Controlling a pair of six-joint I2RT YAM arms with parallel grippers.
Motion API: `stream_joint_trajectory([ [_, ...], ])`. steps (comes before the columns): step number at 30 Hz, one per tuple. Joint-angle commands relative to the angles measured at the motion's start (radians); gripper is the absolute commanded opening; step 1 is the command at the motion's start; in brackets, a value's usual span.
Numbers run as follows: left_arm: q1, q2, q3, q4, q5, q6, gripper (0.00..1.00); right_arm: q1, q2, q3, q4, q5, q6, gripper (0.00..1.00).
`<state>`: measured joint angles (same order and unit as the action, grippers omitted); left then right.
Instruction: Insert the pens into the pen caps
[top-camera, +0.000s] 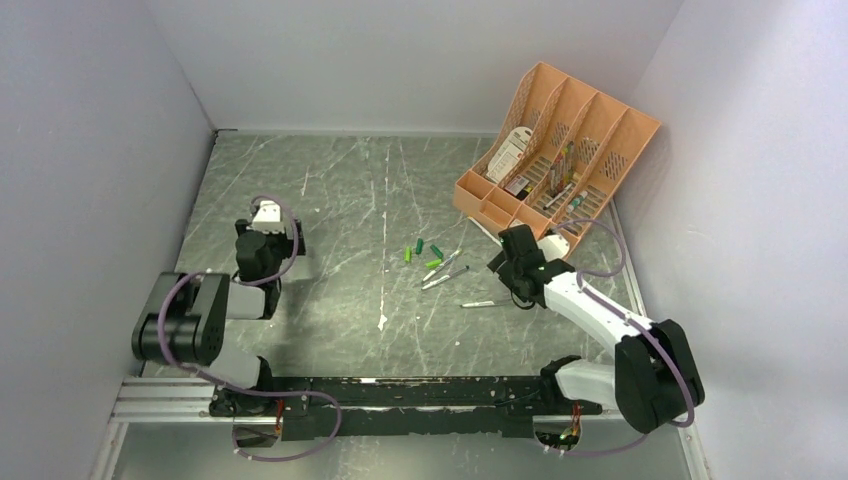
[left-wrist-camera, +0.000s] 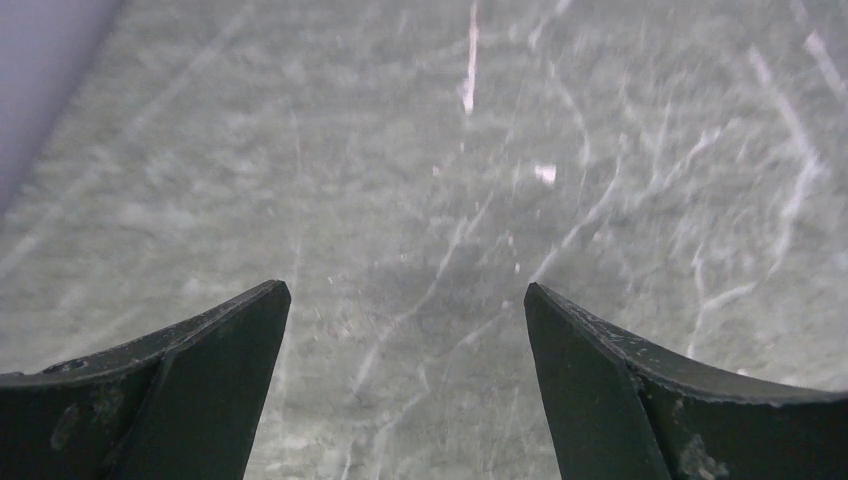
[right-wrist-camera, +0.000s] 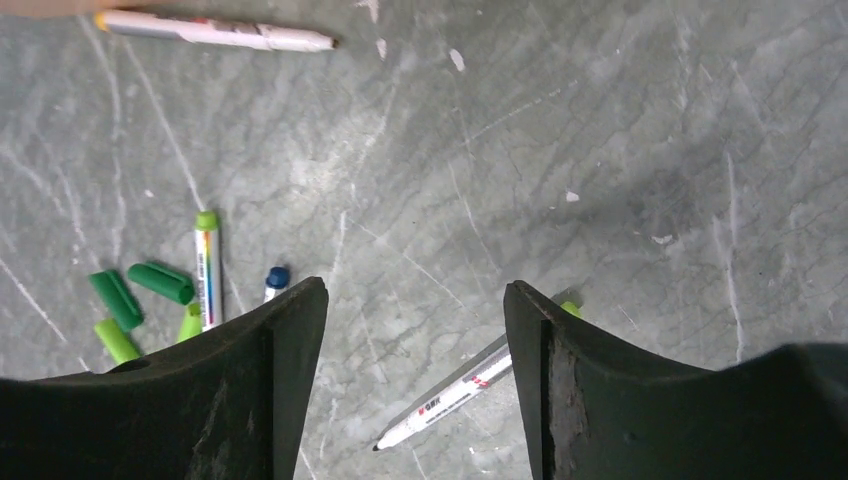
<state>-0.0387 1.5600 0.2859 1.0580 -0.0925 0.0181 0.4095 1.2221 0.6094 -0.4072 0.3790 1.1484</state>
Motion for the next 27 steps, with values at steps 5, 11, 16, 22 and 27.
stream_joint_trajectory([
  [5,-0.225,-0.460,0.045,-0.246,-0.162,-0.003,0.99,0.006,-0.076,0.061,0.004,0.104,-0.083,0.69],
  [11,-0.471,-0.401,0.369,-0.666,0.026,-0.010,0.99,-0.001,-0.112,0.085,-0.020,0.118,-0.098,0.77],
  [16,-0.644,-0.153,0.451,-0.689,0.283,0.062,0.82,-0.064,-0.207,0.059,-0.058,0.066,-0.077,0.81],
  [22,-0.815,0.086,0.559,-0.708,0.357,0.094,0.79,-0.108,-0.313,0.139,-0.215,0.184,-0.188,0.84],
  [27,-0.888,0.214,0.671,-0.743,0.372,0.094,0.75,-0.125,-0.374,0.164,-0.264,0.205,-0.225,0.84],
])
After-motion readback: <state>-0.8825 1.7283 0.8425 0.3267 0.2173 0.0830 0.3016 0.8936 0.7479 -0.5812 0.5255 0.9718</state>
